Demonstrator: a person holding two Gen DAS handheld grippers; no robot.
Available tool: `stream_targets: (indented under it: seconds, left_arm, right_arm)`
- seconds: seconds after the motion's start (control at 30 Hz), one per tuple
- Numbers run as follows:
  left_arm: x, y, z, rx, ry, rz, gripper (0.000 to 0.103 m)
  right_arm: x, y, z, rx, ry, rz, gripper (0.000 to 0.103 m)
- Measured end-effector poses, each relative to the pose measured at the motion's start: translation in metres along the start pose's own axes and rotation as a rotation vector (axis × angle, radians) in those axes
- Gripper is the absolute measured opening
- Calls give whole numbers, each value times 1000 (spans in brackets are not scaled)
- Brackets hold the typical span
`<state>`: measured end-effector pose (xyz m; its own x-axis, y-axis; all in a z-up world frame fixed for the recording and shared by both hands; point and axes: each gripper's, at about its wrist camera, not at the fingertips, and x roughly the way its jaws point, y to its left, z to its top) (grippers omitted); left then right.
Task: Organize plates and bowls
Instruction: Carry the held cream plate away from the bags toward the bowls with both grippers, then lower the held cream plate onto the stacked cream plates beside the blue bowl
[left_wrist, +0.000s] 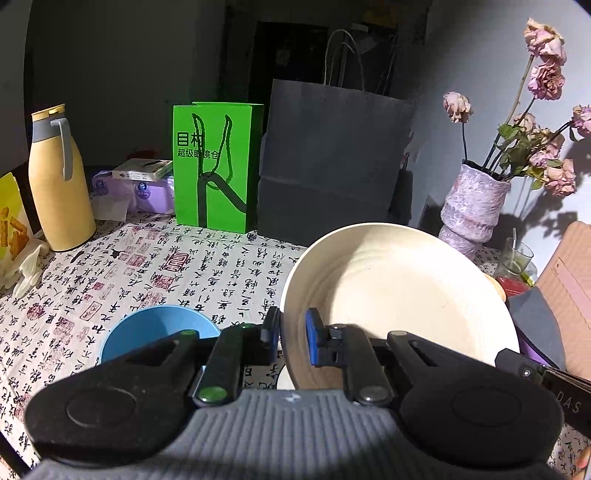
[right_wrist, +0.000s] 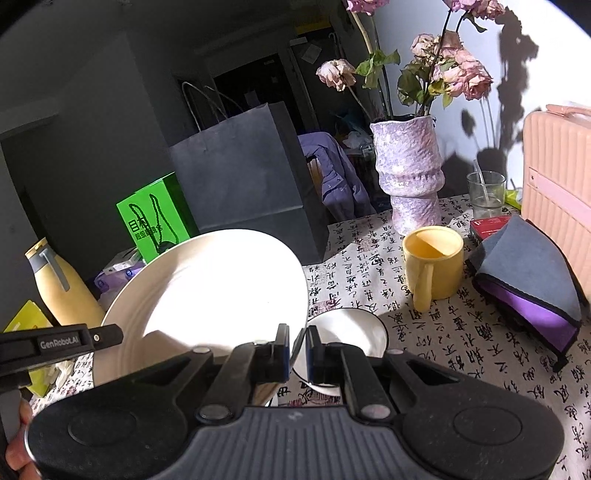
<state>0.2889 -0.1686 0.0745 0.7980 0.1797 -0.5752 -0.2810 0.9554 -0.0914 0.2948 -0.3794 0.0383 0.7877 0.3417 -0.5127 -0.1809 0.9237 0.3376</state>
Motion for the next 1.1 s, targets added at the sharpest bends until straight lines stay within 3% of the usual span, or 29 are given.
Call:
stream_targets:
  seconds: [1.1]
  left_arm:
    - [-70,54,-45,-85,-78,-74,15]
  right_arm:
    - [-61,38,-49,-43,-56,17,9]
